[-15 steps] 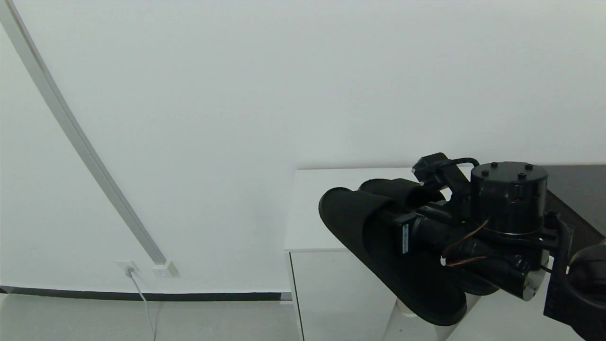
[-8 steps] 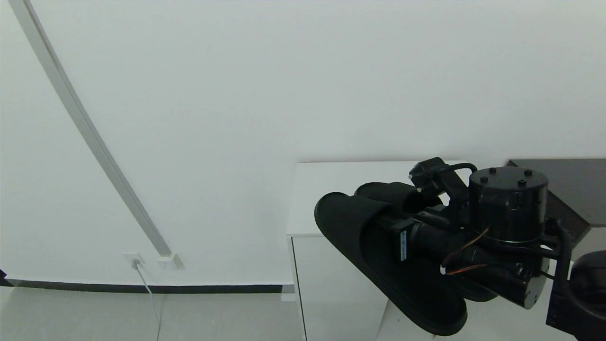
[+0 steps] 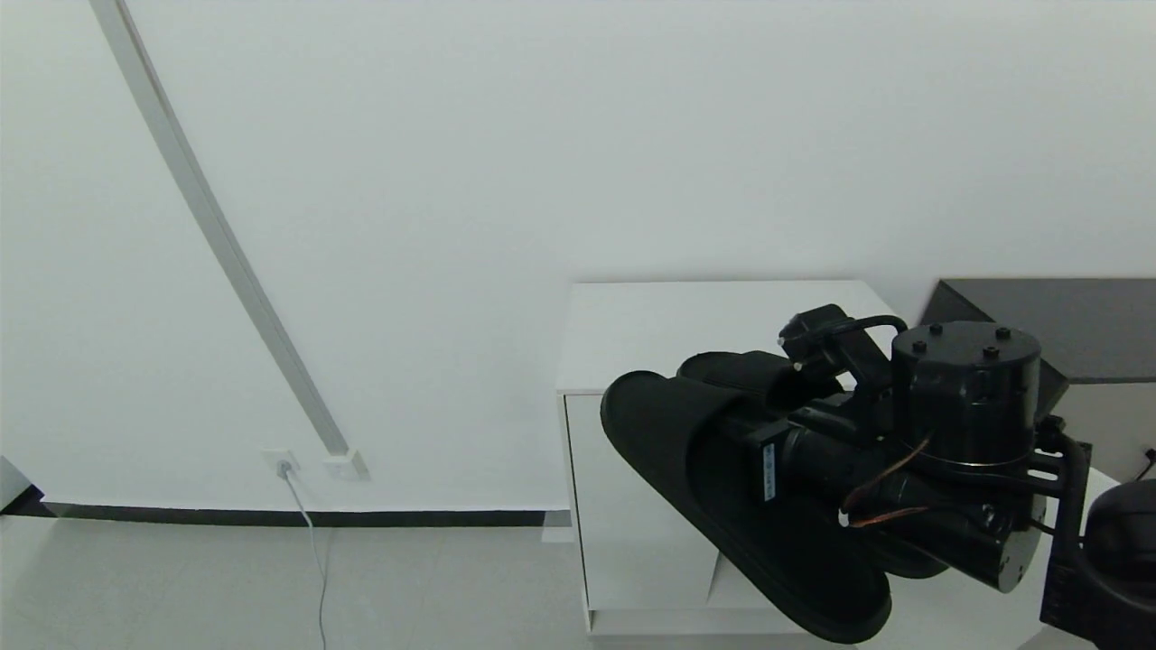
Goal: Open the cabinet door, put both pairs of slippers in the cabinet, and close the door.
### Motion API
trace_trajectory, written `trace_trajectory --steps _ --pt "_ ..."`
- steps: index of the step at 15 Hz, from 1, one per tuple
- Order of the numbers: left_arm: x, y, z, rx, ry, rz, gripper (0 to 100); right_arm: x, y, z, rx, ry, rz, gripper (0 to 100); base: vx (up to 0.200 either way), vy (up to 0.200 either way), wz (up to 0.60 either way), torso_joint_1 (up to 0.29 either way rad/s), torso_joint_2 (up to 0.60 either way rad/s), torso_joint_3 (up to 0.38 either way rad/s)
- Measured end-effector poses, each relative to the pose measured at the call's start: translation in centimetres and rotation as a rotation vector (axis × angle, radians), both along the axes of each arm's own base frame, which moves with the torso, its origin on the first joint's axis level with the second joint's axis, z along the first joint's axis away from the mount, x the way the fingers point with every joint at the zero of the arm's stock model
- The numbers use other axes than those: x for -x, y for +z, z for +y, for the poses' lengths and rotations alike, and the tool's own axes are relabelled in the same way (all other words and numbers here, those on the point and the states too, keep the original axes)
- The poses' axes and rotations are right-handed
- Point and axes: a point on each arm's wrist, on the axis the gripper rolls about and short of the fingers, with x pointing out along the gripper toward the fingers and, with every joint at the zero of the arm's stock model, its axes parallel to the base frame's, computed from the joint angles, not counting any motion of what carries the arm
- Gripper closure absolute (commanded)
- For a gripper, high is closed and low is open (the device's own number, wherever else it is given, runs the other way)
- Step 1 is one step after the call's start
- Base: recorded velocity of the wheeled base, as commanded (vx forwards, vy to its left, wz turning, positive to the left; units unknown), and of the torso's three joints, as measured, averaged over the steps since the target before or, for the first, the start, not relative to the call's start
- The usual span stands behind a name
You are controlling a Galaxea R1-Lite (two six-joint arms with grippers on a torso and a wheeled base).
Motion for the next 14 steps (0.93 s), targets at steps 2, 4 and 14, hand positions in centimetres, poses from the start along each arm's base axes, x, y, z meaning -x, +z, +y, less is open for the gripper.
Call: trace_trajectory --steps 2,4,14 --pt "0.00 0.00 0.00 0.000 0.000 0.000 100 0.08 0.03 0.05 -0.001 0.003 -0.002 100 0.000 0.000 0.00 0.000 0.00 0.000" --pt "0.00 0.00 0.00 0.000 0.000 0.000 100 0.08 -0.04 0.02 0.001 0.001 0.000 100 0.000 0.000 0.00 0.000 0.00 0.000" --pt "0.00 0.00 0.00 0.000 0.000 0.000 100 0.26 -0.16 0.14 0.007 0.010 0.001 100 0.000 -0.060 0.00 0.000 0.00 0.001"
